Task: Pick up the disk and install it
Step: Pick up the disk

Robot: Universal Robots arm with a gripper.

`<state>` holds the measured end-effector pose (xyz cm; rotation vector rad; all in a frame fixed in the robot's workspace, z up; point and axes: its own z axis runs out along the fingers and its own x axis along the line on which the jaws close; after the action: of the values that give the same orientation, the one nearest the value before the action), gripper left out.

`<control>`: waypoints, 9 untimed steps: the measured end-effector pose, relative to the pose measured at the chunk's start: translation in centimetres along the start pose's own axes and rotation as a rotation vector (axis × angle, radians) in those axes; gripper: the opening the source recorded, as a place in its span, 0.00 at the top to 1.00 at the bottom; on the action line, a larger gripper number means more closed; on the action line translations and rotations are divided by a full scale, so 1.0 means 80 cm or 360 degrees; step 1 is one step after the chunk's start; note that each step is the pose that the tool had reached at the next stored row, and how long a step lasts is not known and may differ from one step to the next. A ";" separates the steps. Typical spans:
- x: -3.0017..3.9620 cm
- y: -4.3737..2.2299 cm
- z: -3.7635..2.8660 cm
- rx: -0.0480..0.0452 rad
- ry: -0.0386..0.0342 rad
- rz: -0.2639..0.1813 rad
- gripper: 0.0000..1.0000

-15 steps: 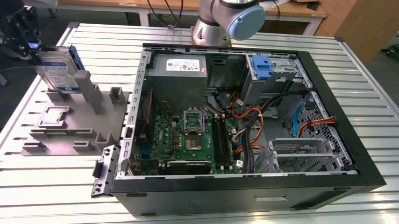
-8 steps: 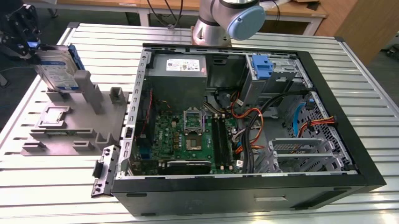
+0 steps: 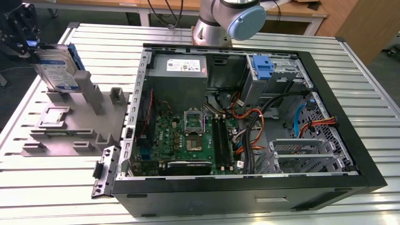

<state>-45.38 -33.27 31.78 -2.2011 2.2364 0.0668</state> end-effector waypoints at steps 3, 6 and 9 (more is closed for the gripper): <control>-0.0001 0.0001 -0.0019 0.0000 0.0000 0.0000 0.63; -0.0001 0.0001 -0.0032 0.0001 0.0000 0.0000 0.63; -0.0001 0.0001 -0.0043 0.0000 0.0000 0.0000 0.63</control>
<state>-45.39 -33.27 32.12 -2.2010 2.2363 0.0667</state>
